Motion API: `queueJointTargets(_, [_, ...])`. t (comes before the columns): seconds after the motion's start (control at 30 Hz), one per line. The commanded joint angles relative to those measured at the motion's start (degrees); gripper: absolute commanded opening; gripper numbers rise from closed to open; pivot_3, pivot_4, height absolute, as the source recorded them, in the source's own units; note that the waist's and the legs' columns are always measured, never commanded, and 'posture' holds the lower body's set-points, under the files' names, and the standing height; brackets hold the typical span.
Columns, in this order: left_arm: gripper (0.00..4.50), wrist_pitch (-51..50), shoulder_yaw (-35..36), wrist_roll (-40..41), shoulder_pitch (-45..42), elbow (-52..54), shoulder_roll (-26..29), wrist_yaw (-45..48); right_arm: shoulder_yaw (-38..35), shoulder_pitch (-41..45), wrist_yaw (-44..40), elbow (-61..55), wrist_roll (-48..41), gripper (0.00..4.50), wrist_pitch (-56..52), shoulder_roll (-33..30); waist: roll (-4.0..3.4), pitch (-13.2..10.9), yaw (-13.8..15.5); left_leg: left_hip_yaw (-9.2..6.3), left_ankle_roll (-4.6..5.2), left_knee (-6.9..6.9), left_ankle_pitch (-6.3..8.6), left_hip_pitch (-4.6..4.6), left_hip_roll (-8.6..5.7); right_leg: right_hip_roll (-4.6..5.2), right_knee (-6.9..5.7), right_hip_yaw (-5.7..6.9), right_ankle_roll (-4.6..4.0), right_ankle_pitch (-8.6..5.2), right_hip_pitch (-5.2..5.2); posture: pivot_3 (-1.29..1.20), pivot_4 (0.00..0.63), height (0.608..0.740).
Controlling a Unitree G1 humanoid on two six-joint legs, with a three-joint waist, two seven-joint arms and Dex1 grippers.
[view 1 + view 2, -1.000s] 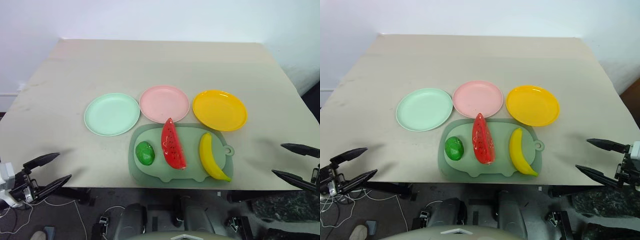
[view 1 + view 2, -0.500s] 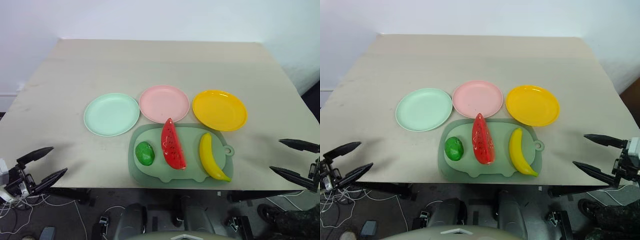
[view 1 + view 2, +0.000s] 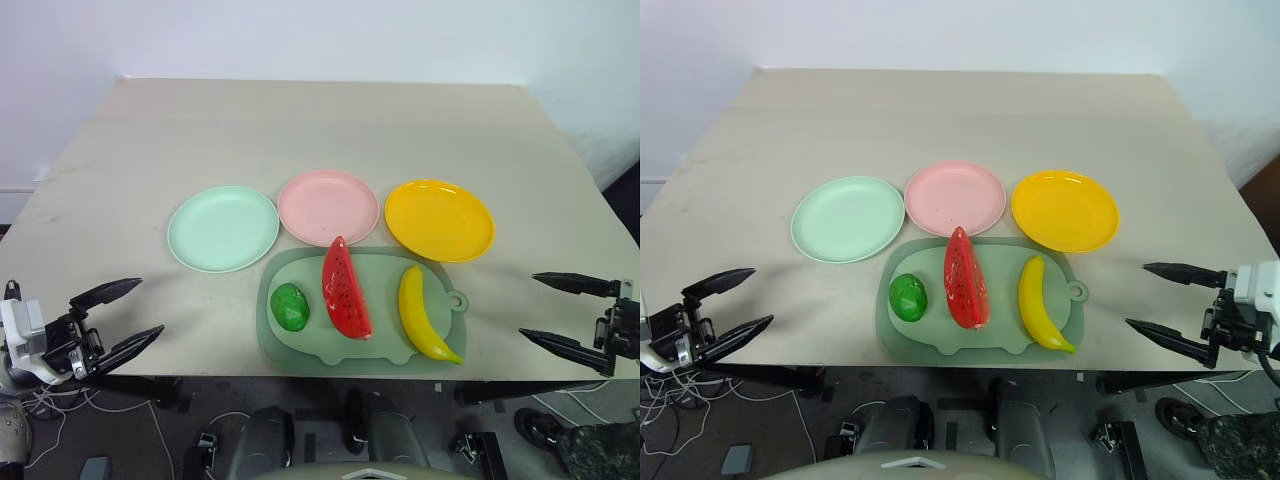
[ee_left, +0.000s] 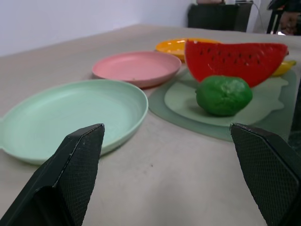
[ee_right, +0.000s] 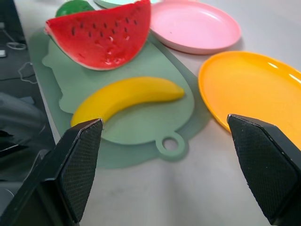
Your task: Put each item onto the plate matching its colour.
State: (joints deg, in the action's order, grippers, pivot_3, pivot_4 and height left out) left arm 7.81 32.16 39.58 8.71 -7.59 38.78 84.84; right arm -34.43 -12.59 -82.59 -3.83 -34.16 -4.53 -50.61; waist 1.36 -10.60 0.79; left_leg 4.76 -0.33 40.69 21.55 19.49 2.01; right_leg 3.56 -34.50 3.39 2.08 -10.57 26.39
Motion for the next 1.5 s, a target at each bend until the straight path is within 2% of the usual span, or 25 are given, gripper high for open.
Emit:
queueJointTargets(0.03, [4.48, -0.56, -0.33, 1.86, -0.69, 2.45, -0.20, -0.04, -0.16, 1.47, -0.93, -0.72, -1.54, 4.50, 1.17, -0.36, 0.00, 0.00, -0.05, 0.01, 0.00, 0.00, 0.00, 0.00, -0.01, 0.00, 0.00, -0.01, 0.00, 0.00, 0.00, 0.00, 0.150, 0.736])
queueJointTargets(0.33, [4.48, -1.78, -3.43, 0.92, -2.16, 3.35, -1.33, -1.18, -0.71, 0.96, 2.27, -5.16, -3.33, 4.50, -0.33, 1.22, -0.01, 0.01, 0.01, 0.00, 0.00, 0.00, 0.00, -0.02, -0.05, -0.01, 0.00, 0.00, 0.00, 0.01, -0.03, 0.00, 0.150, 0.736])
queueJointTargets(0.47, [4.48, -1.99, -6.34, 0.14, -3.56, 4.76, -1.59, -1.42, -0.76, -0.77, 4.08, -9.20, -5.11, 4.50, -4.51, 0.33, -0.01, 0.02, -0.03, -0.01, 0.00, 0.00, 0.00, -0.02, -0.05, 0.02, 0.00, -0.01, 0.01, 0.01, -0.04, 0.00, 0.150, 0.736])
queueJointTargets(0.57, [4.48, -2.08, -9.06, -0.27, -5.22, 6.08, -2.30, -1.71, 0.77, -0.74, 7.03, -14.45, -7.28, 4.50, -12.15, -2.53, -0.02, 0.02, -0.04, -0.01, 0.00, 0.01, 0.00, -0.02, -0.05, 0.03, 0.00, -0.01, 0.02, 0.02, -0.05, 0.00, 0.150, 0.736])
queueJointTargets(0.67, [4.48, -2.41, -11.08, -1.06, -5.35, 6.82, -2.20, -1.38, 1.27, 1.08, 13.09, -19.53, -10.63, 4.50, -19.92, -4.17, -0.02, 0.02, -0.22, -0.01, 0.00, 0.01, 0.00, -0.03, -0.05, 0.00, -0.02, -0.02, 0.01, 0.03, -0.04, 0.00, 0.150, 0.736])
queueJointTargets(0.87, [4.48, -2.42, -12.53, -1.85, -5.47, 6.37, -2.37, -1.95, 1.89, -0.43, 25.44, -29.07, -13.98, 4.50, -37.53, -8.37, 0.02, 0.04, 0.06, -0.05, 0.00, 0.01, 0.00, 0.03, -0.06, 0.00, 0.02, -0.02, 0.01, 0.02, -0.01, 0.00, 0.150, 0.736])
queueJointTargets(1.0, [4.48, -2.69, -13.27, -1.90, -6.29, 5.44, -2.17, -1.53, 4.79, 1.13, 36.81, -35.78, -19.87, 4.50, -47.71, -6.46, 0.03, 0.04, -0.01, -0.05, 0.01, 0.05, 0.00, 0.04, -0.05, 0.04, 0.03, -0.02, 0.02, 0.02, -0.03, 0.00, 0.150, 0.736])
queueJointTargets(1.13, [4.48, -2.35, -14.35, -2.58, -7.91, 3.91, -2.95, -1.85, 11.03, 6.71, 50.42, -38.54, -24.29, 4.50, -54.67, -2.09, 0.03, 0.04, -0.10, -0.06, 0.01, 0.04, 0.00, 0.07, -0.07, -0.01, 0.05, -0.01, 0.01, 0.02, 0.00, 0.00, 0.150, 0.736])
queueJointTargets(1.27, [4.48, -2.26, -15.13, -3.01, -8.93, 3.23, -3.49, -2.13, 17.30, 11.27, 60.13, -39.75, -22.81, 4.50, -58.20, 1.88, 0.05, 0.05, -0.11, -0.07, 0.01, 0.04, 0.00, 0.11, -0.08, -0.02, 0.07, -0.01, 0.01, 0.02, 0.02, 0.00, 0.150, 0.736])
queueJointTargets(1.5, [4.48, -2.98, -15.17, -2.37, -8.55, 4.32, -3.91, -3.61, 26.08, 11.46, 66.63, -40.51, -13.69, 4.50, -57.37, 3.95, 0.06, 0.07, -0.09, -0.07, 0.07, 0.04, 0.03, 0.17, -0.11, 0.01, 0.15, 0.00, 0.04, 0.04, 0.02, 0.00, 0.150, 0.736])
